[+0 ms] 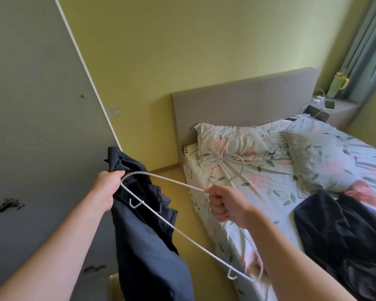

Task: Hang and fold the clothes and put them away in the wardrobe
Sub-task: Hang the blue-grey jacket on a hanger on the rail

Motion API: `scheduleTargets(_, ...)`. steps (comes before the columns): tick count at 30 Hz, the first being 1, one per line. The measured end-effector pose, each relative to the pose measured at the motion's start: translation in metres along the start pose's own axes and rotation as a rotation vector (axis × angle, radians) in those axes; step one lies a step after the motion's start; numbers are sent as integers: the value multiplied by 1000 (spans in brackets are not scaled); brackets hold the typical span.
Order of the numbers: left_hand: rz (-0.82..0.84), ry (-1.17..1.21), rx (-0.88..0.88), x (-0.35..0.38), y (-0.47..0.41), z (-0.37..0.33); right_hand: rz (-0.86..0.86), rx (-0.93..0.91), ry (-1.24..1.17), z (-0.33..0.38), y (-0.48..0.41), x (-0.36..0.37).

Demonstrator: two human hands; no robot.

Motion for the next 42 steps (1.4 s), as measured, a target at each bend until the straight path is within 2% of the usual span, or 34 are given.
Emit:
scheduleTargets(6, 98, -381, 300, -18, 4, -21, -75, 28, 90, 8, -6, 16)
scheduleTargets(10, -29, -739, 524, -33, 7, -38, -115, -31, 222, 18, -10, 28)
scheduleTargets(13, -125, -864, 609, -33, 14, -45, -146, -57, 439, 15, -19, 46)
scheduleTargets(15, -100, -861, 640, -22, 25, -49, -193, -115, 524, 11, -24, 63)
scheduleTargets(18, 52, -861, 702, 6, 55, -52, -256, -226, 365, 8, -31, 84)
scheduleTargets(22, 206, -789, 771, 29, 99, -53, -216, -246, 140, 1, -42, 99)
scheduleTargets(25, 249, -703, 765, 39, 128, -43, -194, -199, 57, -6, -40, 108)
scheduleTargets(27, 274, -633, 748, 41, 143, -35, -245, -155, 22, -9, -39, 109)
scheduleTargets(29, 260, -591, 755, 36, 151, -29, -320, -190, 73, -7, -37, 105)
scheduleTargets(31, 235, -590, 809, 28, 158, -22, -379, -245, 94, 0, -35, 99)
scheduleTargets(33, 211, -698, 913, 23, 164, -12, -408, -287, 85, 7, -30, 97)
scheduleTargets(35, 306, -840, 915, 22, 165, 5, -429, -326, 135, 12, -25, 97)
scheduleTargets(36, 392, -829, 873, 19, 161, 12, -428, -347, 160, 13, -23, 98)
scheduleTargets(38, 523, -638, 857, 10, 154, 9, -390, -385, 158, 15, -19, 100)
scheduleTargets(40, 366, -483, 1074, -6, 147, -13, -328, -420, 136, 21, -13, 105)
scheduleTargets(42, 213, -528, 1261, -10, 140, -29, -265, -443, 143, 29, -9, 111)
Point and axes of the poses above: each hand's wrist, its own y-axis away from the middle knuckle, its own x-axis out of the palm, z = x × y, the point moved 5 cm from there along -y, towards the middle knuckle, and after that the axes turned 11 degrees about x, right-handed, at the moved point
